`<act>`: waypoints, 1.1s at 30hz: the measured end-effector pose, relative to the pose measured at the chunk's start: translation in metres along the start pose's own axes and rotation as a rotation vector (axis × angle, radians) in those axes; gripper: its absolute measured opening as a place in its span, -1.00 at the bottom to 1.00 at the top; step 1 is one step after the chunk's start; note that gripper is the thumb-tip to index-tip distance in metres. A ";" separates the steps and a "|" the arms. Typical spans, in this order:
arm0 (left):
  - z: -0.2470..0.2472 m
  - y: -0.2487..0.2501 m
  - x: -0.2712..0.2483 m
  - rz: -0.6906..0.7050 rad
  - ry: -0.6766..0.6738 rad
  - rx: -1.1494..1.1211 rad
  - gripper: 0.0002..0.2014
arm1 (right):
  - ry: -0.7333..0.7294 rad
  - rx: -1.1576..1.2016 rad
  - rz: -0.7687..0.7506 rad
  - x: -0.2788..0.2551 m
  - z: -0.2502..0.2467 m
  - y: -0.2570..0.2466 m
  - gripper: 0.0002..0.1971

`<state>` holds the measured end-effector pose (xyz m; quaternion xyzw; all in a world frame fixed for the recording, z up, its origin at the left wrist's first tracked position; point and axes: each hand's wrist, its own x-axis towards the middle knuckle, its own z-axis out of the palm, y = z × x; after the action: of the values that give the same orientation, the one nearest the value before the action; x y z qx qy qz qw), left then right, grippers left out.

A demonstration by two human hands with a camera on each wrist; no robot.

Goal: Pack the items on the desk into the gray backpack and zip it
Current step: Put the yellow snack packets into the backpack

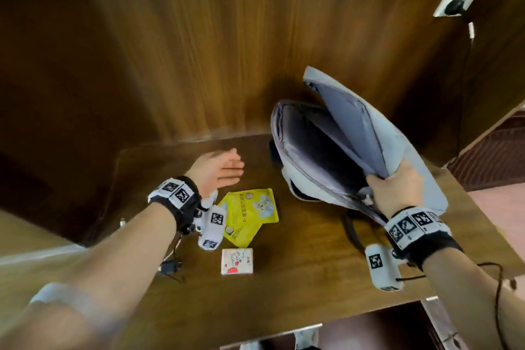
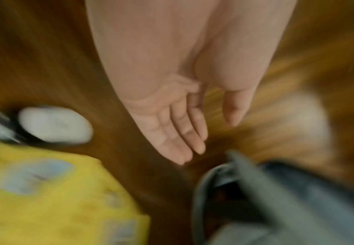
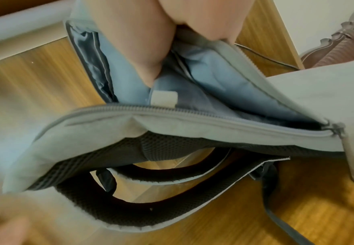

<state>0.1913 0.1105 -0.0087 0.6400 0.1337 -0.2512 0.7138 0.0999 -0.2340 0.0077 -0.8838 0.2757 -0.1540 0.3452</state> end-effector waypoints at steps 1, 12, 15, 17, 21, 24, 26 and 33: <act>-0.013 -0.023 0.006 -0.023 0.045 0.199 -0.55 | -0.012 0.007 -0.001 -0.004 -0.001 -0.002 -0.78; 0.024 -0.121 0.059 -0.155 0.307 1.370 -0.08 | 0.092 0.055 0.024 -0.016 -0.036 -0.003 -0.82; 0.032 -0.115 0.065 -0.213 0.352 1.377 0.04 | 0.121 0.023 0.069 -0.013 -0.044 0.001 -0.79; 0.034 -0.109 0.070 -0.227 0.327 1.348 0.04 | 0.120 0.028 0.083 -0.011 -0.047 0.003 -0.79; 0.026 -0.096 0.071 -0.035 0.263 1.206 -0.11 | 0.134 0.015 0.107 -0.008 -0.051 0.001 -0.76; 0.004 -0.073 0.067 0.068 0.310 0.809 -0.16 | 0.117 -0.006 0.110 -0.007 -0.050 -0.002 -0.77; -0.014 -0.049 0.059 0.106 0.339 0.379 -0.33 | 0.110 -0.013 0.109 -0.006 -0.050 -0.005 -0.79; -0.024 0.078 -0.010 0.209 -0.042 -0.545 -0.56 | 0.083 0.069 0.064 -0.005 -0.047 -0.007 -0.74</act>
<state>0.2272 0.1406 0.0590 0.4295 0.1150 -0.1443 0.8840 0.0769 -0.2508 0.0457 -0.8549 0.3124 -0.1886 0.3688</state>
